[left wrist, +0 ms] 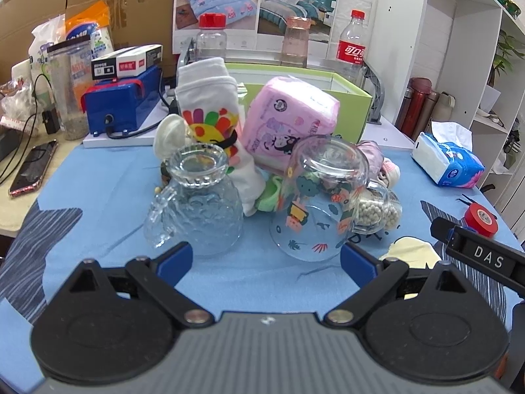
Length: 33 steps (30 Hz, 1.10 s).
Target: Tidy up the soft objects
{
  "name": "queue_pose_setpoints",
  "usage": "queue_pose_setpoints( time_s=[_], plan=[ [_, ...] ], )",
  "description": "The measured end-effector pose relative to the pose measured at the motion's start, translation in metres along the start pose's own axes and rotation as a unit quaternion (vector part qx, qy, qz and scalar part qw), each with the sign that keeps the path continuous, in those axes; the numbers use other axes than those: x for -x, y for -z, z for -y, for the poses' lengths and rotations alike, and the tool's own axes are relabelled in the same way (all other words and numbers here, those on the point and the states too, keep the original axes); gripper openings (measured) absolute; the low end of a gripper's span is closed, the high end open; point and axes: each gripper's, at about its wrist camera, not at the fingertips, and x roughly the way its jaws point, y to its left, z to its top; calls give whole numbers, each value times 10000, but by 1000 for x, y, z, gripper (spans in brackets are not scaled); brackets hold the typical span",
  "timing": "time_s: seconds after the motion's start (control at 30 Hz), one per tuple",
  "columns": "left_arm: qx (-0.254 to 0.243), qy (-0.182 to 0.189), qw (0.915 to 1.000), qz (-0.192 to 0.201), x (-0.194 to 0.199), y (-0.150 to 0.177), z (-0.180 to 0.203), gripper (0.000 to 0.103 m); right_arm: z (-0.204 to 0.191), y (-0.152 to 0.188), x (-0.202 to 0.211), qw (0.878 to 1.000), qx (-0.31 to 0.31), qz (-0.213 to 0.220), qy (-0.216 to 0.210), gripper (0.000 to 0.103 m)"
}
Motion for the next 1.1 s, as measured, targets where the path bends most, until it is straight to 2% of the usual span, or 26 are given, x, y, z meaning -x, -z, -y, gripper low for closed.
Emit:
queue_pose_setpoints(
  time_s=[1.0,1.1],
  plan=[
    [176,22,9998,-74,1,-1,-13,96,-2,5,-5,9999,133,-81,14,74],
    [136,-142,9998,-37,6,-7,-24,96,3,5,-7,9997,204,-119,99,74]
  ],
)
